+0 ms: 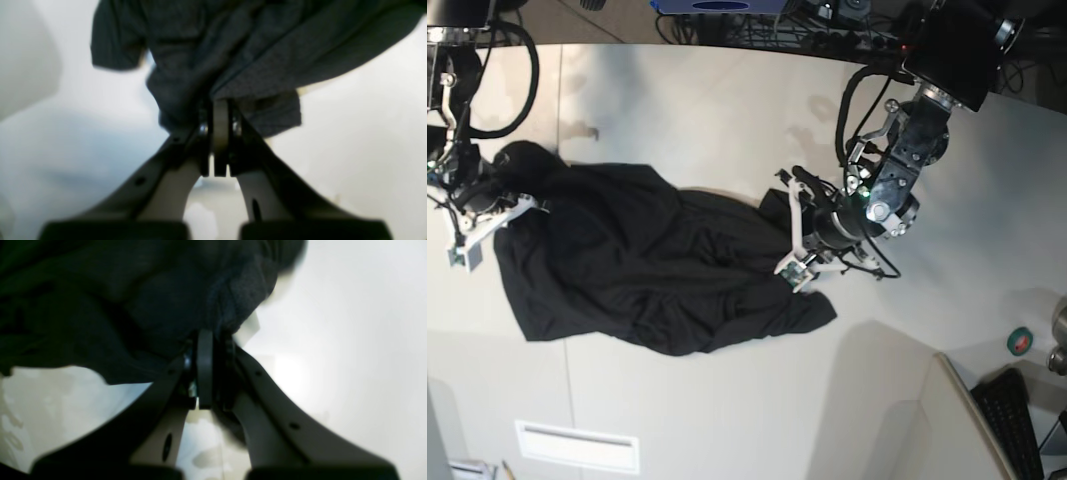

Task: Layout the t-shirt on the table in an organized manner, then fold the t-shirt properly
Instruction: 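Lift the shirt end with the left gripper and shake it out, then pull the shirt end with the left gripper away from the right gripper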

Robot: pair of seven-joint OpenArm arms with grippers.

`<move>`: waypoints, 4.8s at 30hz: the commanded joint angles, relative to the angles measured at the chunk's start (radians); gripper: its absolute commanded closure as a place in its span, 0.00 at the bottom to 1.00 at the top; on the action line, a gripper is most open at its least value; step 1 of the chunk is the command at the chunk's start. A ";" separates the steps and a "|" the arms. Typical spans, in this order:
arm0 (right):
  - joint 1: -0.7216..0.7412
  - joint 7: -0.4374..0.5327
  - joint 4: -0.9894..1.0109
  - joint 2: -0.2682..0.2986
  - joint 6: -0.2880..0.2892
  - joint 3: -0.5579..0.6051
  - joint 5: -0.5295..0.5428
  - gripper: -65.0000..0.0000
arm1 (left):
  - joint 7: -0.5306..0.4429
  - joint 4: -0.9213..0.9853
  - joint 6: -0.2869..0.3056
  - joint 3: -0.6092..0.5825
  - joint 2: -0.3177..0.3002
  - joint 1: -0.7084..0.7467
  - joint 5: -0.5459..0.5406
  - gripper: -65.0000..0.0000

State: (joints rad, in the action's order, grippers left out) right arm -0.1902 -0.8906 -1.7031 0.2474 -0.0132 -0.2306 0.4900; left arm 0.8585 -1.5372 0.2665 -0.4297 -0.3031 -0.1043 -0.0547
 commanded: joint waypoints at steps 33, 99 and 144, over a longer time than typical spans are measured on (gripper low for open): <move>0.671 -0.085 -0.073 0.263 0.134 -0.065 -0.007 1.00 | -0.015 0.080 -0.008 0.062 0.281 -0.657 0.272 1.00; 0.142 0.077 0.262 0.053 0.141 -0.177 -0.014 1.00 | -0.235 0.722 -0.155 0.619 0.239 -0.314 0.197 1.00; 0.134 0.072 0.255 0.045 0.141 -0.174 -0.012 1.00 | -0.150 0.206 -0.151 0.949 0.111 0.269 -0.564 0.10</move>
State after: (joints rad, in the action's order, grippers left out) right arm -0.0677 -0.8371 -1.4269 0.2764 0.1249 -0.3992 0.4713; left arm 0.7200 -1.3159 0.1108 0.5159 -0.1829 0.1650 -0.6102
